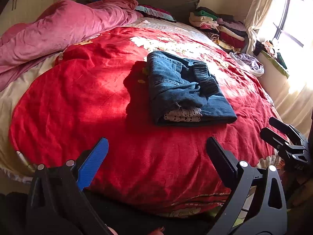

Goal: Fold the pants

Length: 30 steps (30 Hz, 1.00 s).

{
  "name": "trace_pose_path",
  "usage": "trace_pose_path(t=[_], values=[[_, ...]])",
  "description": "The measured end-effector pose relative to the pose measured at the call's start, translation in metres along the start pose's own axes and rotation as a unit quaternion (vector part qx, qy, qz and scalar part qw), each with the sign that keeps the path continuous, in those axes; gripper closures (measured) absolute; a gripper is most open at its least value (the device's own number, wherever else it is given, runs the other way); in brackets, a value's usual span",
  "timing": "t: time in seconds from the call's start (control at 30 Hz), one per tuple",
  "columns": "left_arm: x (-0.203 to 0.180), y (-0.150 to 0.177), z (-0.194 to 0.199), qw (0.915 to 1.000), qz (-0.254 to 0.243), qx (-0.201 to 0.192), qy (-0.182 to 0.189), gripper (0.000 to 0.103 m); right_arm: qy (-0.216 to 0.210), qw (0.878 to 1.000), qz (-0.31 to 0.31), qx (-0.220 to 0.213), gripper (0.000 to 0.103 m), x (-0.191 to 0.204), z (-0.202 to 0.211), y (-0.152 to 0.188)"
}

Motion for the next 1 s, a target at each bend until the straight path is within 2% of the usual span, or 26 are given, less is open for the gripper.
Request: trace_pose_path(t=[1.0], values=[[0.0049,-0.0003,0.0025,1.0,0.003,0.001,-0.006,0.01,0.004,1.0,-0.002,0.001,0.004,-0.0009,-0.0007,-0.0002]])
Point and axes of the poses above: each gripper's, at about its wrist camera, not at the fingertips, and z roughly against the way its jaws point, x to its left, y to its underside, the point moved 4 cm from there along -z, roughly the way its jaws point, and after that the axes turned 1 degree about z, right-handed, at the moved point
